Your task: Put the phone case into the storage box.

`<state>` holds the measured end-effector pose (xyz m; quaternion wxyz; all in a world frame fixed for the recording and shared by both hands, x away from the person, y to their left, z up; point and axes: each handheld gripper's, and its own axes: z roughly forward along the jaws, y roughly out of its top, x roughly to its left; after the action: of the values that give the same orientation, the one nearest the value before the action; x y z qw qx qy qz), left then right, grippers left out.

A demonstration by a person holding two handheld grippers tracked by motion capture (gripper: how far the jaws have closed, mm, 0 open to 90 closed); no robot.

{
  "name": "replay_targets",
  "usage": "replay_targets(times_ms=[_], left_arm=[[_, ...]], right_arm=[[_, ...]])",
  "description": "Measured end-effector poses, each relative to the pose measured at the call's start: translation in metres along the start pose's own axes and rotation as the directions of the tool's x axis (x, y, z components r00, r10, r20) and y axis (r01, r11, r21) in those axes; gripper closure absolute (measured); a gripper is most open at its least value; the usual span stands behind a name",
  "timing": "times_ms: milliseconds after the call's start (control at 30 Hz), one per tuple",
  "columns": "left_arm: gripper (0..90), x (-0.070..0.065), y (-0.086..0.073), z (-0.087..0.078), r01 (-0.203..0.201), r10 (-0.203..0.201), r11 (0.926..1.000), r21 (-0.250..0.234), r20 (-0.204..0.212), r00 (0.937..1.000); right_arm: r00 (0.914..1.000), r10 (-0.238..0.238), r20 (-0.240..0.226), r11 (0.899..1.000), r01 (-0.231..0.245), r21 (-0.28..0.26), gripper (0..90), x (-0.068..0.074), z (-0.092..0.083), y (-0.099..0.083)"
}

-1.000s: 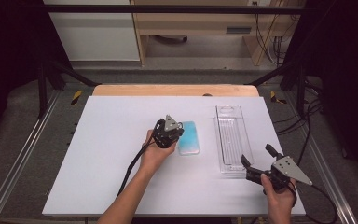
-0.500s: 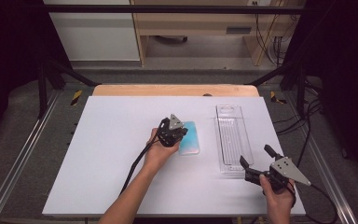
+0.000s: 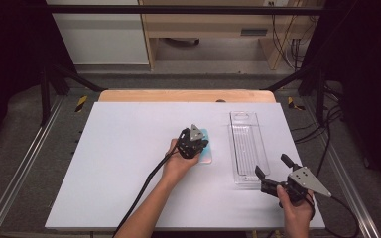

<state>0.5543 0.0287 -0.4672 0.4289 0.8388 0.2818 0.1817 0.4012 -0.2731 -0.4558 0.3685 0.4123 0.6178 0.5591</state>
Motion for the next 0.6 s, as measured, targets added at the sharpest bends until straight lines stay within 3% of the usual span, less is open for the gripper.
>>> replay_targets(times_ms=[400, 600], left_arm=[[90.0, -0.014, 0.005, 0.02, -0.038, 0.037, 0.9988, 0.031, 0.017, 0.9992], [90.0, -0.015, 0.004, 0.026, -0.05, 0.049, 0.9975, 0.051, 0.005, 0.9988]], right_arm=[[0.9999, 0.0, -0.015, 1.0, 0.0, 0.004, 2.8, 0.003, 0.002, -0.001], [0.9997, -0.003, -0.025, 1.0, 0.003, 0.009, 2.9, 0.005, 0.002, 0.0]])
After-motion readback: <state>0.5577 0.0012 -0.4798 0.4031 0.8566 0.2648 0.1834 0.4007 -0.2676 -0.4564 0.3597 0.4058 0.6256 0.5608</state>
